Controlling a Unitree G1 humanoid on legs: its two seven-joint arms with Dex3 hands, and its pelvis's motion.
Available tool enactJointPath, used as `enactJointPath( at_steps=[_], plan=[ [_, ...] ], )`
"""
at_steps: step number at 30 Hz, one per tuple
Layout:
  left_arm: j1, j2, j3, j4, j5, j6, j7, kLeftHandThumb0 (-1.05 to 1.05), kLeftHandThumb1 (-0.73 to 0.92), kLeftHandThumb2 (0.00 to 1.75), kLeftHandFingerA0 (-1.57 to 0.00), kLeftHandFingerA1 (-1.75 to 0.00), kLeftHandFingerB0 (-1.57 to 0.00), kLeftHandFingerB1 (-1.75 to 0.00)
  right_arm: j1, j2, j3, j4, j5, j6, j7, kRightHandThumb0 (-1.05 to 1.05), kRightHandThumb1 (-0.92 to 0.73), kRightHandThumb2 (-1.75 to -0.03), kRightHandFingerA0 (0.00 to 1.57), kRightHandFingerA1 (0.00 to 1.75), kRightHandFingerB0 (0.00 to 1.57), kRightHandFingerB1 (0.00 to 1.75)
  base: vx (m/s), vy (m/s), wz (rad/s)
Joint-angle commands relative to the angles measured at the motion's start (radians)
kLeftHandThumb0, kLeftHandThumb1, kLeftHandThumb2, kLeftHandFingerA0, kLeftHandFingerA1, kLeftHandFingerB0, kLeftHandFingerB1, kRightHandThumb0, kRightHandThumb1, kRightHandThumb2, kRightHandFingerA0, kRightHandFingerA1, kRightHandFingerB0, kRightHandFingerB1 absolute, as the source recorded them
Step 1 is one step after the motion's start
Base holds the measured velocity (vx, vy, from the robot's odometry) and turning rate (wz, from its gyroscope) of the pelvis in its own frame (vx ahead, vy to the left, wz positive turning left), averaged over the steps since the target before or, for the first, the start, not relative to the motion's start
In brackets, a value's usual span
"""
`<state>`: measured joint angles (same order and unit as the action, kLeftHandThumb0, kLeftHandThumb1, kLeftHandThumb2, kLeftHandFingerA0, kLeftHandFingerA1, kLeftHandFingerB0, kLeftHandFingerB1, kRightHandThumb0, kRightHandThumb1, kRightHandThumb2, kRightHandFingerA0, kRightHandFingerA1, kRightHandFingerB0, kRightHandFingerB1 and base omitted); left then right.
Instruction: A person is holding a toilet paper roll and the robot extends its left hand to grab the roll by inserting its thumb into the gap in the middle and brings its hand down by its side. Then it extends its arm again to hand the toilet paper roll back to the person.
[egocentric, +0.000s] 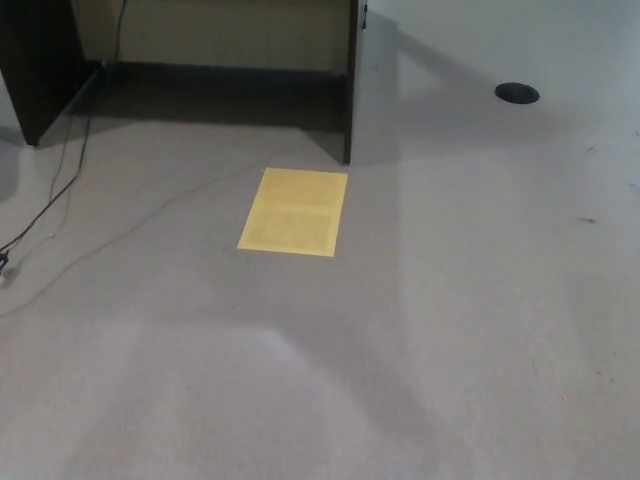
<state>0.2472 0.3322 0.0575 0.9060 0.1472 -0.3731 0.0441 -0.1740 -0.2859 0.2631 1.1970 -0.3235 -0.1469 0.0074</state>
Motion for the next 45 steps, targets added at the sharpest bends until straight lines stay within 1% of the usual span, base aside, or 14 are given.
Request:
enactJointPath(
  at_steps=[1,12,18,19,25,26,27,33,34,35,39,40,41,45],
  plan=[
    [0.005,0.039,0.020,0.032,-0.003,-0.176,0.027,-0.36,0.44,0.64,-0.52,-0.48,-0.44,-0.43,-0.017,-0.040,0.029,0.052,-0.045,-0.079,-0.016,-0.39,-0.68,-0.61,0.77,0.62,0.54,0.42,0.00,0.000,0.00],
    [-0.008,0.035,0.023,0.088,-0.015,-0.233,0.032,-0.25,0.49,0.54,-0.48,-0.40,-0.35,-0.33,-0.022,-0.040,0.037,0.074,-0.050,-0.094,-0.016,-0.39,-0.68,-0.61,0.74,0.64,0.53,0.42,0.00,0.000,0.00],
    [-0.006,0.023,0.049,0.086,-0.046,-0.242,-0.002,-0.29,0.44,0.58,-0.27,-0.38,-0.22,-0.32,-0.020,-0.037,0.028,0.078,-0.043,-0.103,-0.017,-0.39,-0.67,-0.60,0.74,0.62,0.54,0.42,0.00,0.000,0.00],
    [-0.007,0.022,0.050,0.084,-0.045,-0.242,-0.003,-0.14,0.38,0.88,-0.12,-0.52,-0.10,-0.50,-0.021,-0.037,0.027,0.078,-0.043,-0.101,-0.017,-0.39,-0.67,-0.60,0.76,0.64,0.53,0.42,0.00,0.000,0.00],
    [-0.005,0.011,0.073,0.066,-0.089,-0.247,-0.055,-0.14,0.39,0.88,-0.07,-0.51,-0.06,-0.49,-0.019,-0.037,0.027,0.080,-0.046,-0.106,-0.017,-0.39,-0.67,-0.60,0.74,0.60,0.53,0.42,0.00,0.000,0.00],
    [-0.007,0.009,0.080,0.060,-0.101,-0.254,-0.069,-0.25,0.47,0.56,-0.17,-0.33,-0.16,-0.28,-0.019,-0.037,0.026,0.080,-0.045,-0.107,-0.016,-0.39,-0.67,-0.61,0.74,0.61,0.53,0.42,0.00,0.000,0.00],
    [-0.005,0.013,0.083,0.034,-0.107,-0.268,-0.078,-0.17,0.40,0.88,-0.02,-0.49,0.00,-0.47,-0.019,-0.037,0.025,0.079,-0.044,-0.107,-0.015,-0.38,-0.67,-0.60,0.75,0.62,0.53,0.42,0.00,0.000,0.00],
    [0.037,0.029,0.099,-0.306,-0.098,-0.277,-0.067,-0.21,0.28,0.83,-0.09,-0.51,-0.07,-0.49,-0.027,-0.038,0.026,0.082,-0.046,-0.093,-0.010,-0.38,-0.68,-0.61,0.70,0.55,0.52,0.41,0.00,0.000,0.00],
    [0.040,0.041,0.104,-0.410,-0.108,-0.265,-0.081,-0.21,0.29,0.84,-0.09,-0.51,-0.06,-0.49,-0.029,-0.036,0.029,0.082,-0.050,-0.090,-0.014,-0.38,-0.68,-0.60,0.75,0.63,0.53,0.41,0.00,0.000,0.00],
    [0.051,0.046,0.113,-0.615,-0.138,-0.194,-0.096,-0.20,0.28,0.83,-0.08,-0.51,-0.06,-0.49,-0.030,-0.037,0.032,0.082,-0.053,-0.096,-0.015,-0.38,-0.68,-0.60,0.76,0.65,0.53,0.42,0.00,0.000,0.00],
    [0.012,0.073,0.114,-0.897,-0.176,-0.125,-0.130,-0.20,0.27,0.83,-0.11,-0.52,-0.09,-0.51,-0.029,-0.038,0.031,0.081,-0.050,-0.095,-0.014,-0.38,-0.68,-0.61,0.73,0.62,0.53,0.42,0.00,0.000,0.00],
    [0.000,0.078,0.116,-0.966,-0.159,-0.096,-0.125,-0.45,0.38,0.60,-0.26,-0.41,-0.19,-0.33,-0.029,-0.038,0.028,0.081,-0.047,-0.096,-0.011,-0.38,-0.68,-0.61,0.72,0.61,0.53,0.42,0.00,0.000,0.00],
    [-0.022,0.079,0.109,-1.032,-0.172,-0.075,-0.131,-0.20,0.25,0.82,-0.12,-0.52,-0.09,-0.51,-0.031,-0.039,0.030,0.080,-0.049,-0.095,-0.012,-0.39,-0.69,-0.61,0.75,0.64,0.53,0.42,0.00,0.000,0.00],
    [-0.100,0.088,0.060,-1.239,-0.195,0.003,-0.162,-0.21,0.26,0.83,-0.09,-0.52,-0.08,-0.50,-0.041,-0.041,0.031,0.081,-0.051,-0.095,-0.012,-0.38,-0.69,-0.61,0.72,0.58,0.53,0.42,0.00,0.000,0.00]
  ],
)
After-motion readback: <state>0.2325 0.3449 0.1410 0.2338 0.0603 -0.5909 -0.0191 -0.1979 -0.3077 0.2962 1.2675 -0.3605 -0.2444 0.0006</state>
